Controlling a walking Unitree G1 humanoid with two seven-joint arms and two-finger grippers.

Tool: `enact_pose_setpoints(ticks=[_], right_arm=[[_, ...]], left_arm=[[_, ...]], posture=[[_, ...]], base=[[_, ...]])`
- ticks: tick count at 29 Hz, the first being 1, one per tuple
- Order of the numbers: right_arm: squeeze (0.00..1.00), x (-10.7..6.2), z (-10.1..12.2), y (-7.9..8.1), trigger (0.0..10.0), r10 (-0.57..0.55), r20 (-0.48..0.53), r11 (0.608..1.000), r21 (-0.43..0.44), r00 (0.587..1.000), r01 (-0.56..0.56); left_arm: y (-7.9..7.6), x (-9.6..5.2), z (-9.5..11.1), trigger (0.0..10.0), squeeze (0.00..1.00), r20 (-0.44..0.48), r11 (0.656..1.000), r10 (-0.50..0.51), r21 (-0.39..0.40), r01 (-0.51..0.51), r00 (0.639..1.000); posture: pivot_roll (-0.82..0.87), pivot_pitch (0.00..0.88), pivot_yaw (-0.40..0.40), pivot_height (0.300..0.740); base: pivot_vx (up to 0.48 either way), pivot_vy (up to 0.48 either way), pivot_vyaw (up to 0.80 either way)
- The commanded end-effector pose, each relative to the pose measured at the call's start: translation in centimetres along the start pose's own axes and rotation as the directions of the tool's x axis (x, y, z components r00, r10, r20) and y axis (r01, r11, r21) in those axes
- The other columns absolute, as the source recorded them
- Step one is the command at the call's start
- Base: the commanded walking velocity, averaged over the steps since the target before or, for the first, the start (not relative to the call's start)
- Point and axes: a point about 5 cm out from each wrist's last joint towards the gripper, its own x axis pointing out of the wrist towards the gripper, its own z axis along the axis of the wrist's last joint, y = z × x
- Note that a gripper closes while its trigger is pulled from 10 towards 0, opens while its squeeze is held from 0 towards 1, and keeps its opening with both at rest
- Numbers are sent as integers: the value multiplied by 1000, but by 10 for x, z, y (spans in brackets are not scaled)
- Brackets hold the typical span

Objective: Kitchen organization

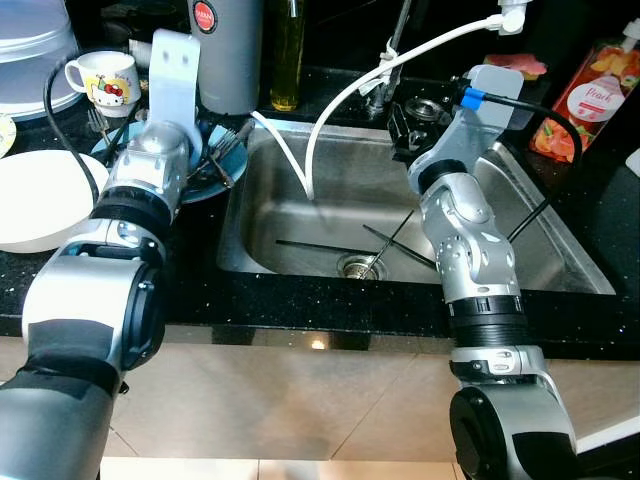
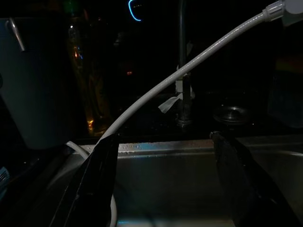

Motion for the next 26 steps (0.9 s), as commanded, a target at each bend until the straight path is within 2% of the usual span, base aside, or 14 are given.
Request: enact_pose_setpoints(ticks=[1, 3, 8, 9, 11, 12, 13, 14, 15, 22, 26], right_arm=[[0, -2, 0, -5, 10000, -18, 3, 1000, 10, 1000, 18], [0, -3, 0, -5, 10000, -18, 3, 1000, 10, 1000, 18], [0, -3, 0, -5, 10000, -18, 3, 1000, 11, 1000, 18], [0, -3, 0, -5, 10000, -18, 3, 1000, 11, 1000, 18], [0, -3, 0, -5, 10000, -20, 3, 1000, 11, 1000, 19], [0, -3, 0, -5, 10000, -20, 3, 1000, 11, 1000, 20], [0, -3, 0, -5, 10000, -20, 3, 1000, 11, 1000, 20], [0, -3, 0, -5, 10000, -20, 4, 1000, 11, 1000, 20], [0, -3, 0, -5, 10000, -20, 4, 1000, 12, 1000, 20], [0, -2, 1, -5, 10000, -22, 5, 1000, 12, 1000, 22], [0, -2, 1, -5, 10000, -22, 5, 1000, 12, 1000, 22]], left_arm=[[9, 0, -9, 8667, 0, -55, 1000, 25, 5, -25, 998], [8, 0, -11, 8667, 0, -71, 1000, 12, -13, -13, 997], [10, 1, -13, 8471, 0, -80, 999, 33, 5, -33, 996], [10, 1, -15, 7569, 0, -99, 1000, 27, -8, -28, 995], [9, 0, -19, 4118, 0, -135, 999, 14, -29, -18, 991], [9, 0, -19, 4118, 0, -138, 999, 12, -31, -17, 990], [8, 0, -20, 2863, 0, -147, 999, 4, -37, -9, 989], [7, 0, -21, 2863, 0, -154, 999, -2, -41, -5, 988], [6, 0, -23, 0, 0, -168, 998, -15, -61, 5, 986], [4, 0, -25, 0, 0, -185, 995, -35, -95, 18, 982], [4, 0, -17, 0, 0, -130, 998, -25, -69, 16, 991]], posture=[[213, 58, -68, 740], [213, 58, -68, 740], [213, 58, -68, 740], [213, 58, -68, 740], [212, 61, -67, 740], [212, 61, -67, 740], [212, 62, -66, 740], [212, 62, -66, 740], [212, 62, -66, 740], [212, 62, -66, 740], [212, 62, -66, 740]], base=[[0, 0, 0], [0, 0, 0], [0, 0, 0], [0, 0, 0], [0, 0, 0], [0, 0, 0], [0, 0, 0], [0, 0, 0], [0, 0, 0], [0, 0, 0], [0, 0, 0]])
